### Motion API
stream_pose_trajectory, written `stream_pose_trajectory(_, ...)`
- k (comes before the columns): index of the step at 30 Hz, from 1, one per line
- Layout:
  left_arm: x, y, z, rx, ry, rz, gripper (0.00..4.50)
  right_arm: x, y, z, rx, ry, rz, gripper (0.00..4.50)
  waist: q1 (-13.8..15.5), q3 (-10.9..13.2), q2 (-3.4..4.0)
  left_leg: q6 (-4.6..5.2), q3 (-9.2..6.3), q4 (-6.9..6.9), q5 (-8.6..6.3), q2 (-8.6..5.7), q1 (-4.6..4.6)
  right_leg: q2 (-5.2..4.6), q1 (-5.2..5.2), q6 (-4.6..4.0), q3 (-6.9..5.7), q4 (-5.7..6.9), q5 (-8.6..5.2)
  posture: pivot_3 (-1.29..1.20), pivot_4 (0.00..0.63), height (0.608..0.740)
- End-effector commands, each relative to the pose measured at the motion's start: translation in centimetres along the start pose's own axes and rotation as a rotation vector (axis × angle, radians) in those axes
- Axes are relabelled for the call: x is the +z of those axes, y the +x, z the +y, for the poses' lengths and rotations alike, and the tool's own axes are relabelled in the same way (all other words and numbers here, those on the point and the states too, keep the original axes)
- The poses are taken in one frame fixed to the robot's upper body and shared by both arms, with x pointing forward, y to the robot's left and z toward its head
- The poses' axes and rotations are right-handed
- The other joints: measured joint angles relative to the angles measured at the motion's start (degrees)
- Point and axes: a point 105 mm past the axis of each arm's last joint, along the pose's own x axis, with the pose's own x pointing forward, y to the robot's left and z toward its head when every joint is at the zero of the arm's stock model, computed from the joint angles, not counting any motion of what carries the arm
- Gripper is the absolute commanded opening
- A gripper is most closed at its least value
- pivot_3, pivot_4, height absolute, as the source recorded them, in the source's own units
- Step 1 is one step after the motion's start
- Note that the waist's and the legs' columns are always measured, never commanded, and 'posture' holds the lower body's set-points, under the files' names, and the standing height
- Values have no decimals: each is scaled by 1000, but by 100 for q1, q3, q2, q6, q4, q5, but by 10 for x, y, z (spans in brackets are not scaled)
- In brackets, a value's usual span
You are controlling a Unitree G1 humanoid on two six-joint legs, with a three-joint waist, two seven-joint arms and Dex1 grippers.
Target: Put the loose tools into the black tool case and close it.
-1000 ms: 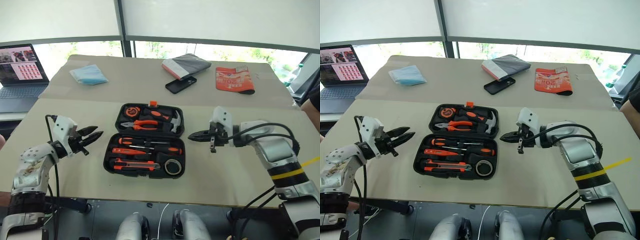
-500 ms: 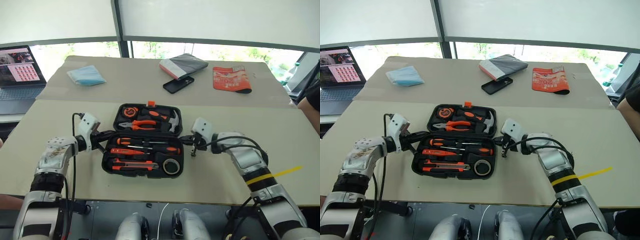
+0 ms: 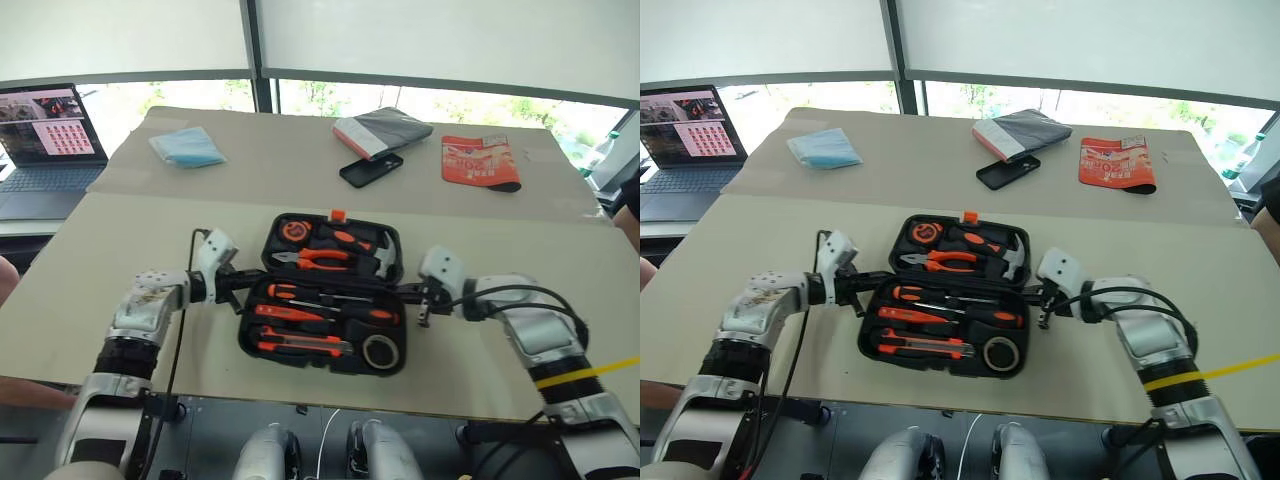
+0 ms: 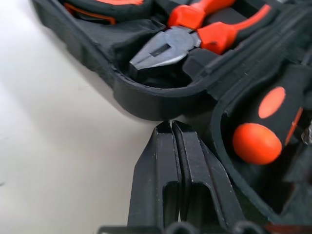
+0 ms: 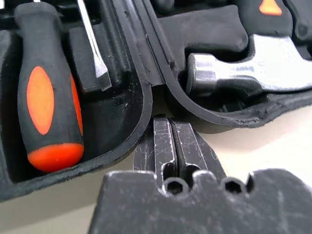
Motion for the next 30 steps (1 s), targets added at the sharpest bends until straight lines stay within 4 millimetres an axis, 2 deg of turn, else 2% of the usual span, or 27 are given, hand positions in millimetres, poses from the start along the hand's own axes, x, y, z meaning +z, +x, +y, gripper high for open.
stream_pose_trajectory(1, 10, 10, -18, -76, 36, -21, 111, -1, -18, -4, -23, -8, -8, 0, -10, 0, -1, 1, -1, 0, -1, -1, 1, -3, 2, 2, -1, -1, -1, 0, 150, 740)
stream_pose_trajectory(5, 9, 7, -6, 15, 78, -20, 111, -8, -24, -3, -34, 22, 5, 0, -20, 1, -2, 1, -4, 0, 0, 0, 7, -3, 3, 35, 2, 3, -20, 0, 150, 740)
stream_pose_trajectory(8, 19, -6, 10, 98, 66, -83, 111, -8, -30, -6, -63, 119, -22, 0, -20, 3, -4, -1, -8, 1, 5, 0, 11, -17, 3, 33, 2, 12, -17, 0, 150, 740)
stream_pose_trajectory(9, 19, -8, 11, 108, 65, -73, 42, -7, -31, -4, -49, 134, -22, 287, -20, 3, -4, 2, -11, 1, 10, 1, 10, -41, 3, 29, 1, 13, -12, 0, 150, 740)
stream_pose_trajectory(10, 12, -16, 12, 103, 53, 10, 300, -4, -37, -2, -30, 159, -22, 609, -21, 3, -5, 3, -13, 1, 13, 1, 10, -43, 2, 26, 0, 13, -7, 0, 150, 740)
stream_pose_trajectory(11, 7, -22, 13, 100, 42, 72, 583, -2, -41, -1, -16, 177, -22, 734, -24, 4, -5, 5, -14, 0, 15, 1, 10, -46, 2, 26, 0, 12, -4, 0, 150, 740)
stream_pose_trajectory(13, 18, -37, 9, 50, -53, 72, 1076, 9, -53, -5, -17, 280, -45, 1377, -45, 5, -5, 7, -17, 1, 16, 1, 8, -45, 0, 26, 1, 16, -2, 0, 150, 740)
stream_pose_trajectory(15, 35, -45, 21, 112, -93, 59, 1760, 14, -62, -10, -32, 376, 1, 2065, -47, 5, -5, 10, -19, 0, 15, 1, 15, -48, 4, 26, 1, 16, -2, 0, 150, 740)
stream_pose_trajectory(16, 39, -47, 26, 147, -106, 70, 1970, 13, -65, -13, -58, 414, 36, 2260, -43, 6, -6, 16, -22, 1, 14, 0, 11, -51, 3, 27, 1, 15, -1, 0, 150, 740)
stream_pose_trajectory(18, 52, -45, 34, 205, -127, 108, 2644, 15, -67, -24, -105, 500, 115, 2901, -36, 7, -8, 25, -25, 4, 17, 0, 1, -51, -2, 26, -1, 12, 6, 0, 150, 740)
stream_pose_trajectory(22, 83, -29, 33, 196, -278, 49, 2665, 35, -56, -36, -93, 628, 104, 4263, -29, 9, -12, 24, -26, 5, 20, -3, -3, -49, -1, 26, -1, 8, 10, 0, 150, 740)
stream_pose_trajectory(23, 85, -23, 34, 209, -319, 66, 2665, 38, -51, -40, -103, 652, 121, 4397, -31, 9, -13, 25, -25, 5, 20, -3, -3, -47, 1, 26, -1, 7, 9, 0, 150, 740)
stream_pose_trajectory(26, 82, -8, 30, 212, -347, 131, 2665, 44, -37, -52, -143, 680, 157, 4397, -53, 9, -13, 27, -21, 5, 22, -18, -7, -33, -2, 8, -2, 10, 22, 0, 150, 740)
stream_pose_trajectory(30, 78, -3, 31, 242, -305, 181, 2665, 46, -25, -61, -166, 705, 186, 4397, -120, 11, -14, 25, -11, 4, 23, -23, -12, -28, -6, 9, -3, 9, 22, 0, 150, 740)
